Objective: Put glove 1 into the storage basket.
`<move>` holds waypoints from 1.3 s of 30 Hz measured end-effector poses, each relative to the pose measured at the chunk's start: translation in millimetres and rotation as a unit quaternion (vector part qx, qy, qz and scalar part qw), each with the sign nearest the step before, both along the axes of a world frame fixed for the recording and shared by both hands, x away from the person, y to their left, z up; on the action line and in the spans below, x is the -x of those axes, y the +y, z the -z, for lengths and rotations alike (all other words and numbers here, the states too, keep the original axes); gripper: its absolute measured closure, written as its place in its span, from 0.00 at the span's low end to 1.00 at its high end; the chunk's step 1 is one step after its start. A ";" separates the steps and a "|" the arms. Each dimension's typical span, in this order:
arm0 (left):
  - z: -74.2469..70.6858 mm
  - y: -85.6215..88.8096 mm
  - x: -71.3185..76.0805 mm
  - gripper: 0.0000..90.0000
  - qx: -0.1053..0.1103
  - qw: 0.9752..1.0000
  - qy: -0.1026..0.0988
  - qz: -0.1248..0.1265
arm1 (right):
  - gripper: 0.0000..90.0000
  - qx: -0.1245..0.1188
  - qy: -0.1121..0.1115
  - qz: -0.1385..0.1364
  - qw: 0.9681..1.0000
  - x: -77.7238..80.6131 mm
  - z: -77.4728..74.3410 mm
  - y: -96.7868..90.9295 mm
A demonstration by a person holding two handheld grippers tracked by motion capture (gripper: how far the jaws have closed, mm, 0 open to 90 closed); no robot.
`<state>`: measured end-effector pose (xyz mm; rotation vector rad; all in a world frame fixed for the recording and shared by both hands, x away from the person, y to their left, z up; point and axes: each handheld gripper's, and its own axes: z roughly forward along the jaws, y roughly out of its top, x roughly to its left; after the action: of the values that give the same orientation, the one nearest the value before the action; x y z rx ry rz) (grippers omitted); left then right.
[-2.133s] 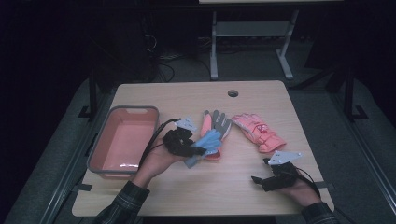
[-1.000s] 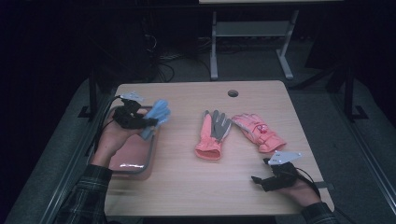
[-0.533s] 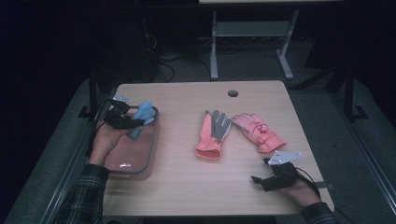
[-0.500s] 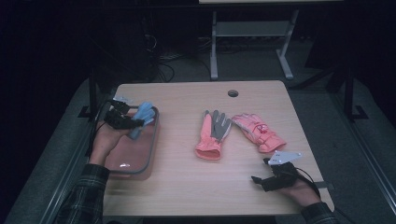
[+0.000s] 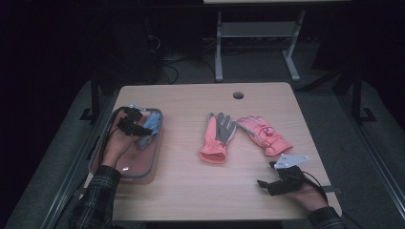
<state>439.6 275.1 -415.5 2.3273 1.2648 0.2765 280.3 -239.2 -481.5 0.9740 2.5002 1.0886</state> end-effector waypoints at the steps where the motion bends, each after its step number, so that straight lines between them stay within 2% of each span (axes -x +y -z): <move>1: 0.0 0.0 0.0 0.79 0.000 1.000 0.000 0.000 | 0.14 0.000 0.000 0.000 1.000 0.0 0.0 0.0; 3: 5.0 -0.1 -0.5 0.78 0.001 1.000 0.001 -0.001 | 0.14 0.000 0.000 0.000 1.000 0.0 0.0 0.0; 5: 11.9 1.2 -1.1 0.78 -0.008 1.000 0.011 -0.002 | 0.14 0.000 0.000 0.000 1.000 0.0 0.0 0.0; 10: 16.8 2.8 -1.0 0.71 -0.007 1.000 0.020 -0.002 | 0.14 0.000 0.000 0.000 1.000 0.0 0.0 0.0; 15: 18.3 6.8 -1.6 0.49 -0.009 1.000 0.026 -0.007 | 0.14 0.000 0.000 0.000 1.000 0.0 0.0 0.0; 17: 17.0 9.3 -0.5 0.39 -0.003 1.000 0.017 -0.011 | 0.14 0.000 0.000 0.000 1.000 0.0 0.0 0.0; 20: 11.5 14.9 0.8 0.26 0.009 1.000 0.008 -0.017 | 0.14 0.000 0.000 0.000 1.000 0.0 0.0 0.0; 24: -1.1 21.4 5.9 0.19 0.013 1.000 -0.010 -0.022 | 0.14 0.000 0.000 0.000 1.000 0.0 0.0 0.0; 26: -8.7 22.4 10.0 0.18 0.013 1.000 -0.019 -0.021 | 0.14 0.000 0.000 0.000 1.000 0.0 0.0 0.0; 30: -23.3 20.8 18.9 0.17 0.031 0.999 -0.032 -0.017 | 0.14 0.000 0.000 0.000 1.000 0.0 0.0 0.0; 31: -23.3 20.8 18.9 0.17 0.031 0.999 -0.032 -0.017 | 0.14 0.000 0.000 0.000 1.000 0.0 0.0 0.0; 32: -30.1 18.7 23.5 0.16 0.038 0.998 -0.039 -0.011 | 0.14 0.000 0.000 0.000 1.000 0.0 0.0 0.0; 33: -30.1 18.7 23.5 0.16 0.038 0.998 -0.039 -0.011 | 0.14 0.000 0.000 0.000 1.000 0.1 0.0 0.0; 35: -39.2 12.5 30.3 0.16 0.050 0.997 -0.051 -0.003 | 0.14 0.000 0.000 0.000 1.000 0.0 0.0 0.0; 38: -44.6 7.0 34.5 0.15 0.056 0.997 -0.054 0.008 | 0.14 0.000 0.000 0.000 1.000 0.0 0.0 0.0; 39: -49.0 0.3 38.7 0.15 0.064 0.996 -0.058 0.017 | 0.14 0.000 0.000 0.000 1.000 0.1 0.0 0.1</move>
<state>401.0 275.5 -366.5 2.1886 1.1517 0.3060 280.2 -239.2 -481.4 0.9750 2.5001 1.0879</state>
